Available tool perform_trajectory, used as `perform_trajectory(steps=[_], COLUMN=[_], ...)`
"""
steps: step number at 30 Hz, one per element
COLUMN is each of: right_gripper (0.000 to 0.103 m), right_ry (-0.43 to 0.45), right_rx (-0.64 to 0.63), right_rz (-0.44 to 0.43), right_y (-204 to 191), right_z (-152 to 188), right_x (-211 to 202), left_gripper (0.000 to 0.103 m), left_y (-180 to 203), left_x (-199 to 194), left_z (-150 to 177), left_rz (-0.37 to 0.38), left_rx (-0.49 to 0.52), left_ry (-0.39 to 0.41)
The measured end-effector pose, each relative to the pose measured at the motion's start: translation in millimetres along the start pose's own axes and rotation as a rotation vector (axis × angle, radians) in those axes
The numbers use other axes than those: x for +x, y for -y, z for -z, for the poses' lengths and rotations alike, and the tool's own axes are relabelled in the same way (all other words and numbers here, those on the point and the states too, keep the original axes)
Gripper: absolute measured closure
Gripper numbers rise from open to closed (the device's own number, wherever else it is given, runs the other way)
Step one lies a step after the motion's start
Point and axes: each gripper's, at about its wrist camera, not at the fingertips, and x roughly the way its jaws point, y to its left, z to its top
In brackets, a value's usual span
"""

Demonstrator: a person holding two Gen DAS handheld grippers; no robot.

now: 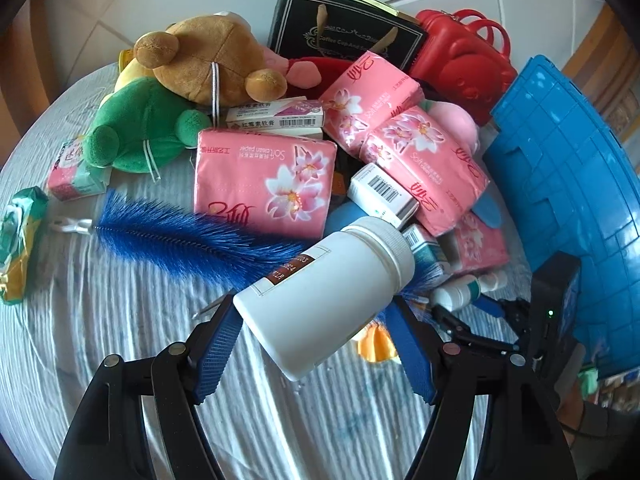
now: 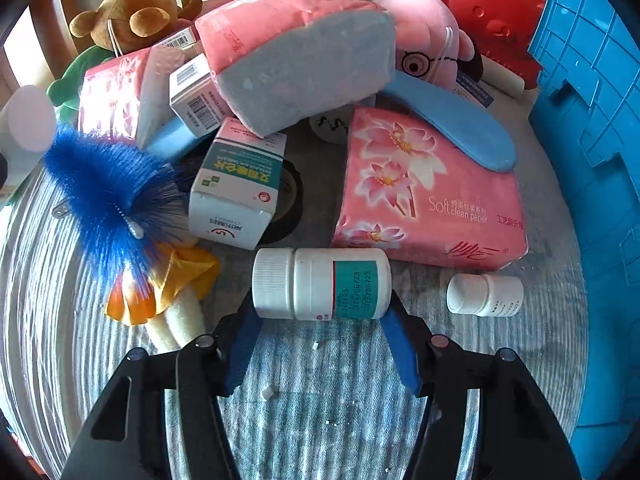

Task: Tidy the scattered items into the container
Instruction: 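Close left tool on the white bottle while right tool grasps the green-labelled pill bottle, then lift the white bottle with left tool while right tool lifts the pill bottle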

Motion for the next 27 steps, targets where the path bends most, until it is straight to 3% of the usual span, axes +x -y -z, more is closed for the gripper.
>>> perform_trajectory(steps=[12,27], right_gripper=[0.045,0.045], right_ry=[0.062,0.187], right_rx=[-0.019,-0.071], right_rz=[-0.031,-0.064], right_y=[-3.6,-1.0], right_z=[-8.0,-17.1], right_x=[-61.8,-165.8], left_gripper=[0.030,0.030], left_y=[6.6,23.1], left_x=[-33.0,-112.7], left_z=[6.5,11.1], left_rz=[-0.013,-0.045], left_rx=[-0.014,-0.023], left_ry=[0.059,0.178])
